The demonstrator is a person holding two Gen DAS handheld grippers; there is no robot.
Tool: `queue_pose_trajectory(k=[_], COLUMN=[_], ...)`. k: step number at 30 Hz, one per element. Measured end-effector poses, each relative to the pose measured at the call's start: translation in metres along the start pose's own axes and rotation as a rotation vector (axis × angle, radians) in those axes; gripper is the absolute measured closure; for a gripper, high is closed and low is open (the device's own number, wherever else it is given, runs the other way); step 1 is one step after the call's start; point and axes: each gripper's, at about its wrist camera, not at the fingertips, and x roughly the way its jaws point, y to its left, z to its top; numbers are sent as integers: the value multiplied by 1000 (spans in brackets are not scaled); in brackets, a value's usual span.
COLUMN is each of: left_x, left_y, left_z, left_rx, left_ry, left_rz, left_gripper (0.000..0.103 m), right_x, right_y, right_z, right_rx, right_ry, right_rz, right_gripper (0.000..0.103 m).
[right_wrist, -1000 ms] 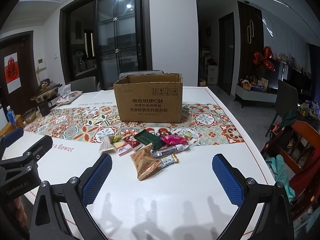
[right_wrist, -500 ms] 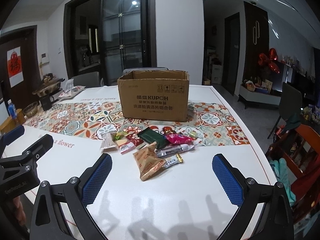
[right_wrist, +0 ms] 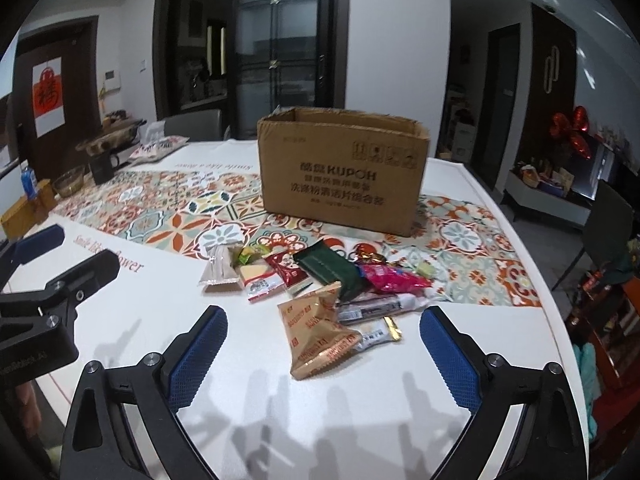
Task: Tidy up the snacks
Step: 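Grasp the white pastry packet with the left tool while the right tool grasps the brown-gold packet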
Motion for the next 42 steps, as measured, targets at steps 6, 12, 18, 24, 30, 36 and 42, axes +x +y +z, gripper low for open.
queue_pose_trajectory(k=[6, 12, 18, 24, 30, 36, 42], left_x=[32, 66, 96, 119, 140, 155, 164], left_y=[-2, -5, -8, -9, -9, -10, -13], left_z=[9, 13, 10, 8, 6, 6, 2], left_rx=[-9, -21, -33, -34, -50, -73, -71], left_ry=[42, 94, 154, 191, 245, 279, 321], left_rz=[-36, -53, -65, -65, -82, -96, -120], left_gripper=[19, 25, 33, 36, 41, 47, 64], right_x=[37, 70, 89, 104, 113, 120, 125], right_y=[-1, -2, -2, -1, 2, 5, 7], right_z=[8, 7, 1, -1, 0, 2, 4], right_rx=[6, 24, 22, 30, 41, 46, 54], right_ry=[67, 156, 212, 264, 291, 309, 322], right_rz=[44, 74, 75, 87, 95, 104, 114], right_gripper=[14, 23, 26, 30, 34, 42, 56])
